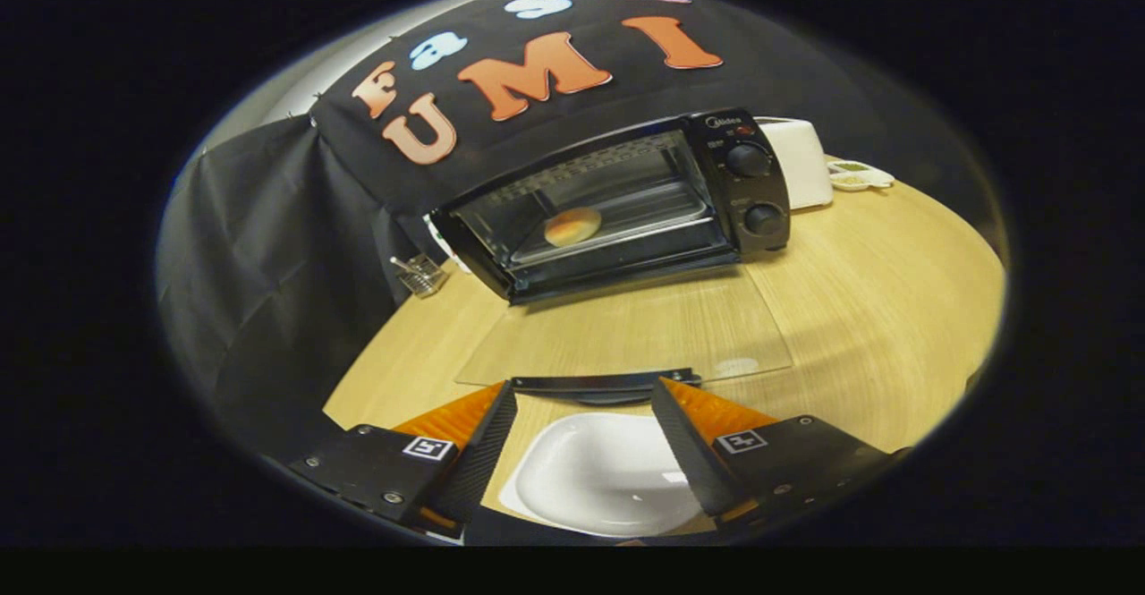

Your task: Open the toaster oven, put the food inside, and close the toaster oven door.

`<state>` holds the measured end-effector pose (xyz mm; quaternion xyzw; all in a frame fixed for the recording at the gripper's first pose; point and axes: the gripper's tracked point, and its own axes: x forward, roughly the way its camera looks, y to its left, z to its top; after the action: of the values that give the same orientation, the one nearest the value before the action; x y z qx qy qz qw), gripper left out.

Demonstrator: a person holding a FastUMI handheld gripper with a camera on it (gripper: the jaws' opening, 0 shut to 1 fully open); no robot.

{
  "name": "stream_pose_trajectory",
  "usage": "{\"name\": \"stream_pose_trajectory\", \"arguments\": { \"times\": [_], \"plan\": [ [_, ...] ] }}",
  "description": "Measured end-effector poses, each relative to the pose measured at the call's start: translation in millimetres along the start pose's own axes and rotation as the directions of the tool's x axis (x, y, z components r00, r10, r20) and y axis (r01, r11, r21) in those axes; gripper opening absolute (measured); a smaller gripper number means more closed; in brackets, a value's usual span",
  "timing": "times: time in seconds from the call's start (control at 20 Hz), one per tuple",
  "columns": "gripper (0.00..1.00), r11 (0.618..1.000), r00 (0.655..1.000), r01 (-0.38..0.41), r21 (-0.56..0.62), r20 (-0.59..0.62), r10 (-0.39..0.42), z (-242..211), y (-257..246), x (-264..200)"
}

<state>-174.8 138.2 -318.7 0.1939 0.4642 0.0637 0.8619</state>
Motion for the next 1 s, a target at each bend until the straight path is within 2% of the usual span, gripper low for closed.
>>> {"name": "stream_pose_trajectory", "arguments": {
  "times": [0.35, 0.5, 0.8, 1.0],
  "plan": [
    [0.91, 0.989, 0.998, 0.018, -0.144, -0.055, -0.026, -10.4, -1.0, 15.7],
    [0.91, 0.986, 0.995, 0.030, -0.161, -0.084, -0.044, -15.9, -2.7, 20.1],
    [0.91, 0.991, 0.999, 0.017, -0.132, -0.033, -0.021, 0.7, 3.9, 12.4],
    [0.90, 0.983, 0.999, 0.041, -0.176, 0.001, -0.041, 13.2, 8.0, 8.5]
  ]
}}
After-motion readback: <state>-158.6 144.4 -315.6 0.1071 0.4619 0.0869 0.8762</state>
